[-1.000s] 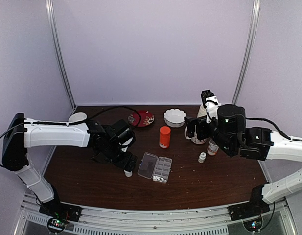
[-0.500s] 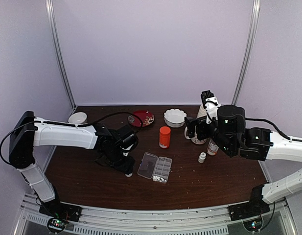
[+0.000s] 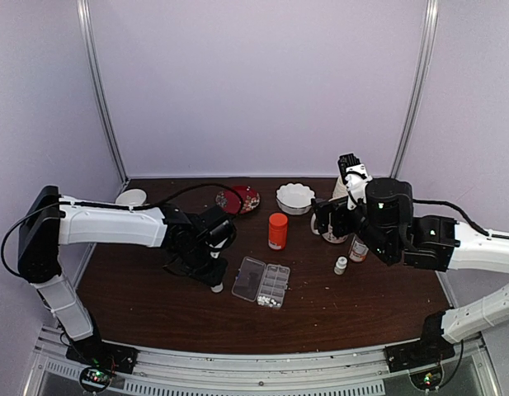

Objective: Sort the pills into containers
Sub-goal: Pick up the pill bottle from the center of the board, then place the pill bottle at the center of the board.

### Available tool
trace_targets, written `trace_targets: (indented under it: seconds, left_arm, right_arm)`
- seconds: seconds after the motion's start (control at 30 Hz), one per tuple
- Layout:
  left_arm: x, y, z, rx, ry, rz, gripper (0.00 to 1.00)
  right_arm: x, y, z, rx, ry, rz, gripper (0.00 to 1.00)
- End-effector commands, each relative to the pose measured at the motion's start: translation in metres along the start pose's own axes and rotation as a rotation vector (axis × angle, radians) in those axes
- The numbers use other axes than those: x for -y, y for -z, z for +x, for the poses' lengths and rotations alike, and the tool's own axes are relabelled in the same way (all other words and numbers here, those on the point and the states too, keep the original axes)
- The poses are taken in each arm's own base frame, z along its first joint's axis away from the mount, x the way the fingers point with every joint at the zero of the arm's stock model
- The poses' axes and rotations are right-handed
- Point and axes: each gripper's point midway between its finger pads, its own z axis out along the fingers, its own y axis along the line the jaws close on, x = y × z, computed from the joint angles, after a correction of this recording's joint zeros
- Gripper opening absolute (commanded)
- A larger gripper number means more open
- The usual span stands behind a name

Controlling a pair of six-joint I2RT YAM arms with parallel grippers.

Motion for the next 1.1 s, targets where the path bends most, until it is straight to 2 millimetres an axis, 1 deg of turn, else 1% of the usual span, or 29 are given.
trace_targets:
  seconds: [0.0, 0.2, 0.3, 0.33, 0.37, 0.47, 0.57, 0.7, 0.77, 0.83, 0.87, 0.9, 0.97, 1.0, 1.07]
  left_arm:
    - [-0.020, 0.010, -0.021, 0.038, -0.006, -0.056, 0.22]
    - [-0.081, 0.011, -0.055, 0.061, 0.027, -0.124, 0.22]
    - [-0.112, 0.009, -0.074, 0.064, 0.053, -0.144, 0.22]
    - [-0.125, 0.006, -0.080, 0.057, 0.073, -0.153, 0.22]
    - [-0.133, 0.004, -0.084, 0.054, 0.084, -0.151, 0.22]
    - [-0.147, 0.001, -0.095, 0.052, 0.109, -0.122, 0.22]
    - [-0.154, -0.003, -0.099, 0.046, 0.113, -0.115, 0.25]
    - [-0.157, -0.010, -0.099, 0.029, 0.120, -0.100, 0.28]
    - [-0.155, -0.014, -0.098, 0.019, 0.118, -0.090, 0.31]
    - [-0.152, -0.016, -0.096, 0.008, 0.116, -0.071, 0.41]
    - [-0.151, -0.018, -0.095, 0.005, 0.118, -0.068, 0.50]
    - [-0.152, -0.018, -0.094, 0.004, 0.125, -0.070, 0.63]
    - [-0.154, -0.015, -0.093, 0.012, 0.141, -0.082, 0.93]
    - [-0.155, -0.011, -0.094, 0.024, 0.149, -0.087, 0.97]
    - [-0.156, 0.003, -0.100, 0.063, 0.156, -0.091, 0.98]
  right_arm:
    - [0.005, -0.001, 0.004, -0.012, 0.024, 0.018, 1.00]
    - [0.001, -0.006, 0.010, -0.041, 0.038, -0.003, 1.00]
    - [-0.001, -0.009, 0.012, -0.060, 0.048, -0.007, 1.00]
    - [-0.002, -0.011, 0.015, -0.072, 0.056, -0.008, 1.00]
    - [-0.003, -0.012, 0.014, -0.077, 0.058, -0.008, 1.00]
    - [-0.004, -0.017, 0.020, -0.113, 0.071, -0.007, 1.00]
    - [-0.009, -0.024, 0.028, -0.161, 0.078, -0.023, 1.00]
    - [-0.015, -0.030, 0.038, -0.209, 0.086, -0.048, 1.00]
    - [-0.017, -0.033, 0.040, -0.224, 0.088, -0.053, 1.00]
    - [-0.018, -0.034, 0.041, -0.231, 0.089, -0.057, 1.00]
    - [-0.018, -0.035, 0.041, -0.233, 0.087, -0.059, 1.00]
    - [-0.018, -0.036, 0.041, -0.234, 0.086, -0.060, 1.00]
    - [-0.018, -0.038, 0.041, -0.244, 0.085, -0.065, 1.00]
    - [-0.019, -0.038, 0.041, -0.250, 0.084, -0.069, 1.00]
    - [-0.017, -0.039, 0.040, -0.266, 0.083, -0.072, 1.00]
